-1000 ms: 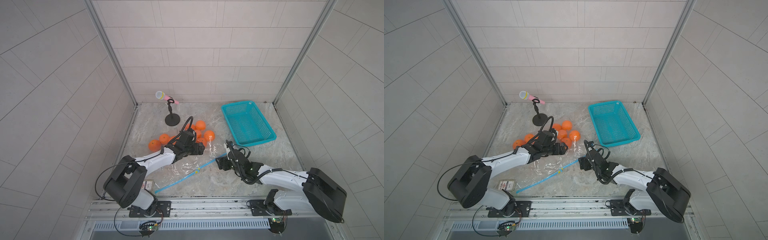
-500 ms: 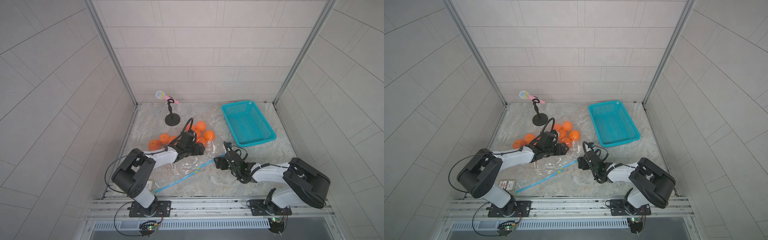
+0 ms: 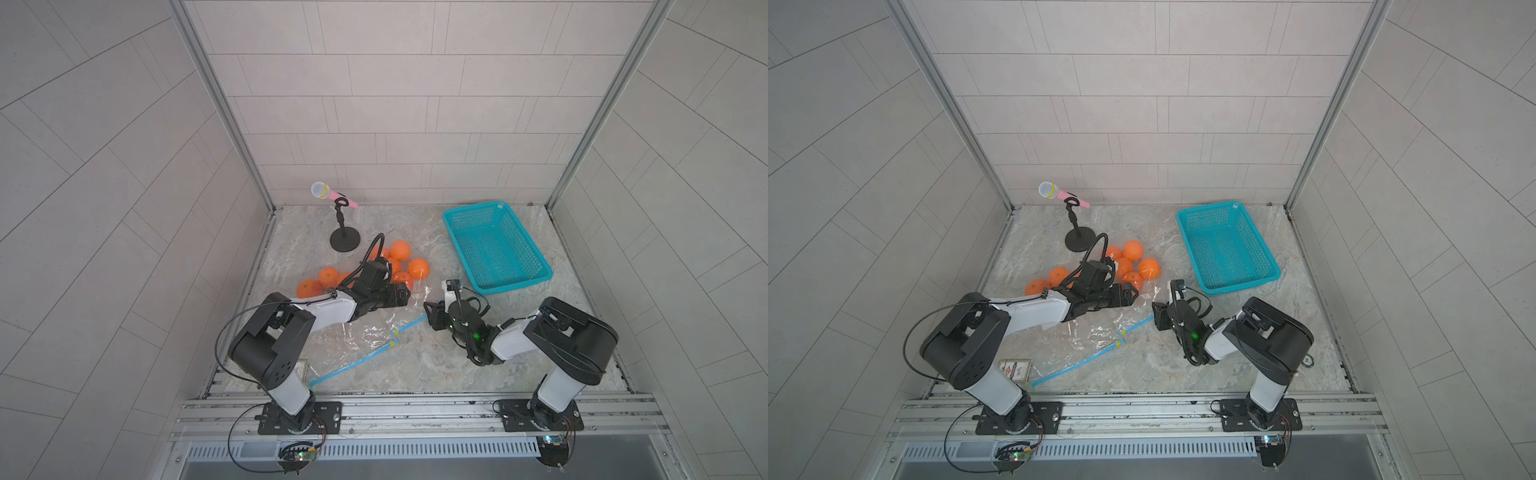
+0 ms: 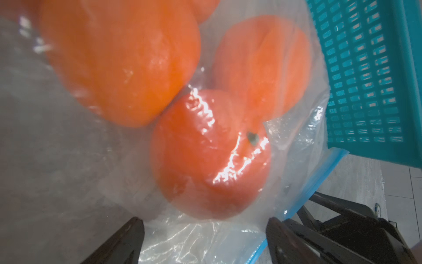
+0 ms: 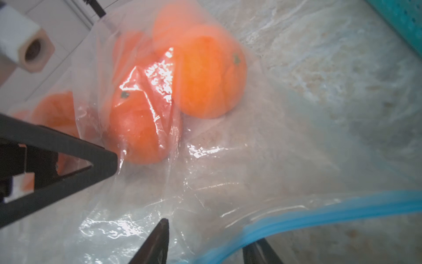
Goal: Open the zip-top bag and take out the orange
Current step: Pick up the zipper food storage bag at the center of the board.
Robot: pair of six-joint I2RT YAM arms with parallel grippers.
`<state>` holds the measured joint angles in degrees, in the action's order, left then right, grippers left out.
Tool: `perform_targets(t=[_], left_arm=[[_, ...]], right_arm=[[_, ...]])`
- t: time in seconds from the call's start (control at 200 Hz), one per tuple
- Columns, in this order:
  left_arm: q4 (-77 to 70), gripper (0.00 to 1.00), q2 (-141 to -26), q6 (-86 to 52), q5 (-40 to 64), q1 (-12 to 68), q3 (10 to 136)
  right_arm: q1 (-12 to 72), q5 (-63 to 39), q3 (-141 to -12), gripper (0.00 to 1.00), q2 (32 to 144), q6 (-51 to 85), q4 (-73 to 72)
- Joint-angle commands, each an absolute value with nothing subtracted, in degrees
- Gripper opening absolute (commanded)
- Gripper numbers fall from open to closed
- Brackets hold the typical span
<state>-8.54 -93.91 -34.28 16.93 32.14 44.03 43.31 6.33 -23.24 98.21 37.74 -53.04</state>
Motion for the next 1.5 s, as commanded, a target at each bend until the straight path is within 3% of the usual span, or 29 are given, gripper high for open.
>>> perform_targets(t=[0.0, 0.115, 0.205, 0.265, 0.37, 0.53, 0.64, 0.79, 0.871, 1.031, 1.136, 1.261, 1.406, 1.496], left_arm=[[-8.97, 0.9, -93.96, -34.46, 17.29, 31.75, 45.43], [-8.22, 0.9, -92.62, -34.81, 17.61, 31.32, 45.91], [-13.36, 0.92, -90.58, -39.33, 23.41, 28.77, 43.09], [-20.73, 0.95, -90.27, -45.42, 29.84, 25.98, 40.2], [-36.8, 0.95, -90.95, -56.06, 37.04, 23.62, 34.58], [-45.34, 1.0, -86.61, -64.31, 37.52, 24.0, 28.31], [-37.88, 1.0, -75.68, -63.5, 32.62, 23.73, 25.99], [-10.85, 1.0, -55.28, -61.5, 20.36, 26.43, 27.24], [-16.46, 1.0, -51.03, -67.98, 20.4, 27.11, 22.44], [-31.93, 0.91, -55.9, -74.6, 28.8, 27.95, 17.86], [-41.87, 0.88, -59.3, -78.27, 27.96, 30.08, 13.71], [-44.01, 0.83, -64.16, -79.48, 26.46, 31.04, 12.7], [-66.38, 0.78, -74.85, -85.79, 24.28, 34.88, 9.08], [-67.48, 0.73, -78.74, -86.68, 23.07, 36.62, 9.97]], right_arm=[[43.2, 4.76, -24.64, 0.36, 98.1, 35.68, -59.36], [42.94, 4.56, -27.39, 0.26, 93.77, 35.0, -51.14], [41.07, 2.48, -30.0, 0.16, 90.21, 35.3, -43.47], [38.75, -1.76, -31.38, 0.0, 89.27, 36.6, -41.66], [37.14, -3.77, -33.27, 0.0, 88.86, 37.04, -39.65], [36.87, -7.16, -38.36, 0.01, 88.98, 37.75, -34.98], [36.83, -5.04, -39.18, 0.01, 87.3, 38.02, -32.25], [36.26, -5.06, -40.4, 0.01, 85.98, 38.58, -29.75], [35.41, -6.37, -41.79, 0.03, 85.71, 37.88, -28.01], [34.09, -9.82, -43.98, 0.03, 85.1, 37.03, -24.64], [33.21, -10.38, -45.42, 0.04, 83.95, 35.52, -21.54], [31.06, -12.45, -45.41, 0.04, 82.53, 36.53, -20.82], [30.27, -14.98, -45.97, 0.05, 82.69, 37.04, -20.82], [30.16, -15.6, -45.84, 0.05, 83.27, 37.78, -21.97]])
